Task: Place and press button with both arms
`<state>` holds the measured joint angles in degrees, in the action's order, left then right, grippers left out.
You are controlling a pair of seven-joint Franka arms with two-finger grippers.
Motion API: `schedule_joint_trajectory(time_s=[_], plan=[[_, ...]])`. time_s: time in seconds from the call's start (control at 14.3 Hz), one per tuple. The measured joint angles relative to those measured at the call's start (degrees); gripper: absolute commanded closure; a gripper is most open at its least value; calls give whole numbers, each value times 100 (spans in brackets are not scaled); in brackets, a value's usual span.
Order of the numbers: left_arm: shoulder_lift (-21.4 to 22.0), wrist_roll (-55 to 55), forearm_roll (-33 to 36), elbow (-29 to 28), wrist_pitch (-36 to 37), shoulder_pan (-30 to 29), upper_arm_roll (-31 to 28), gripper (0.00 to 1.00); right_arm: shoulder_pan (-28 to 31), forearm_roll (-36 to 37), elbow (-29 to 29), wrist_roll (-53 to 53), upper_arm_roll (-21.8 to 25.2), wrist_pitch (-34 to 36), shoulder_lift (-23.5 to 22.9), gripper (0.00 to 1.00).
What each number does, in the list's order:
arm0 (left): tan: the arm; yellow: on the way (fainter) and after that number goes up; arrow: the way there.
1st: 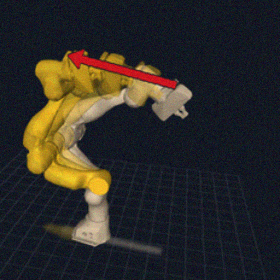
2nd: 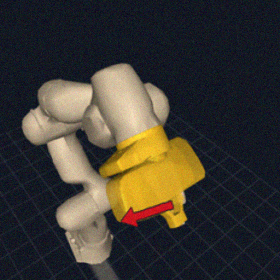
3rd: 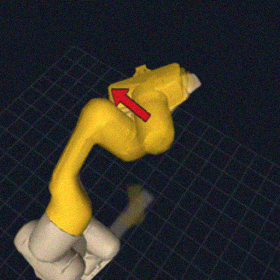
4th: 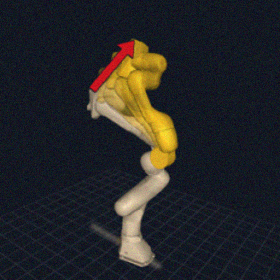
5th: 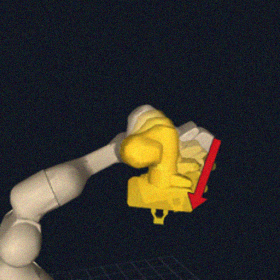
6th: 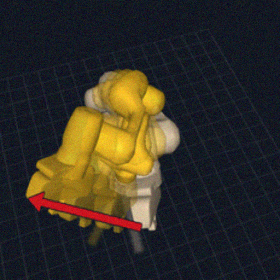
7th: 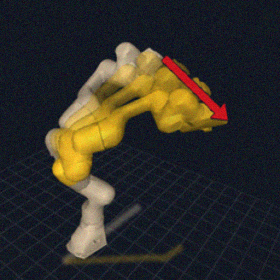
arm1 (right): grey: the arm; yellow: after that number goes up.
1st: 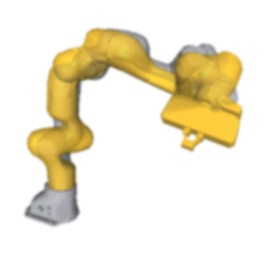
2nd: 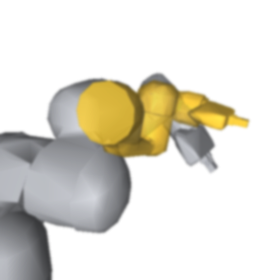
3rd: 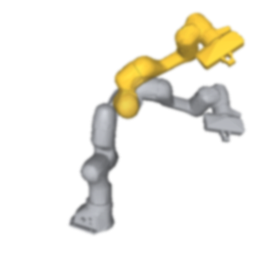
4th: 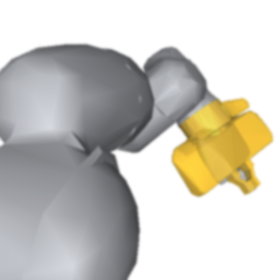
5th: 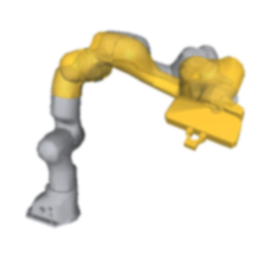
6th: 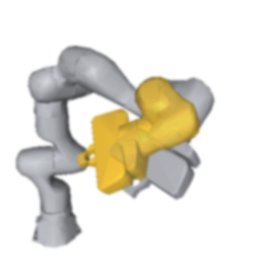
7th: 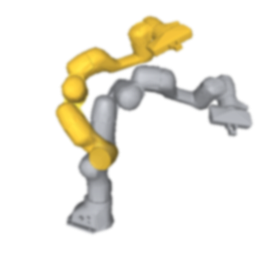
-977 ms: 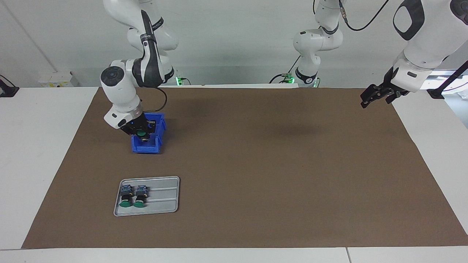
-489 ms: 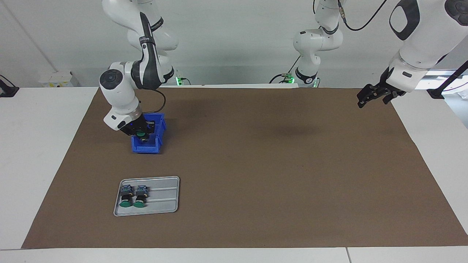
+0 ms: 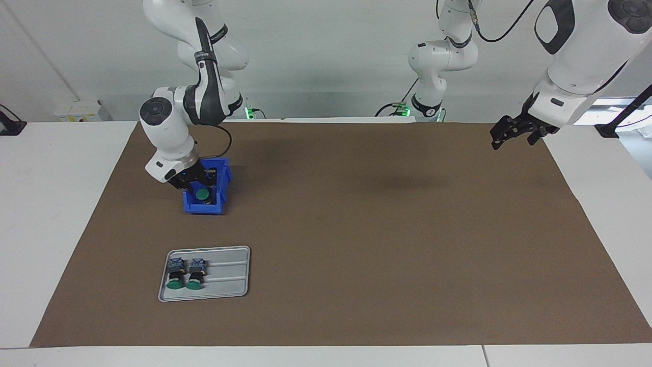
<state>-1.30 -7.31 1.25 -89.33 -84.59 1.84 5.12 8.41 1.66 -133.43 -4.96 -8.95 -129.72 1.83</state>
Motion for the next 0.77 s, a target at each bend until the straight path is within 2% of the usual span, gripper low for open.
schedule_joint_trajectory(time_s=[0.14, 0.28, 0.42, 0.56, 0.77], plan=[[1, 0, 0, 0, 27, -2, -7, 0, 0, 0, 143, 0, 0, 144, 1, 25], [1, 0, 0, 0, 51, -5, -21, 0, 1, 0, 467, 0, 0, 594, 14, 22], [1, 0, 0, 0, 67, -9, -36, 0, 5, -1, 945, 0, 0, 1243, 85, 1], [1, 0, 0, 0, 74, -10, -45, 0, 13, -4, 1612, 0, 2, 2074, 165, 1], [1, 0, 0, 0, 75, -11, -50, 0, 59, -39, 2944, 0, 26, 3675, 246, 1]])
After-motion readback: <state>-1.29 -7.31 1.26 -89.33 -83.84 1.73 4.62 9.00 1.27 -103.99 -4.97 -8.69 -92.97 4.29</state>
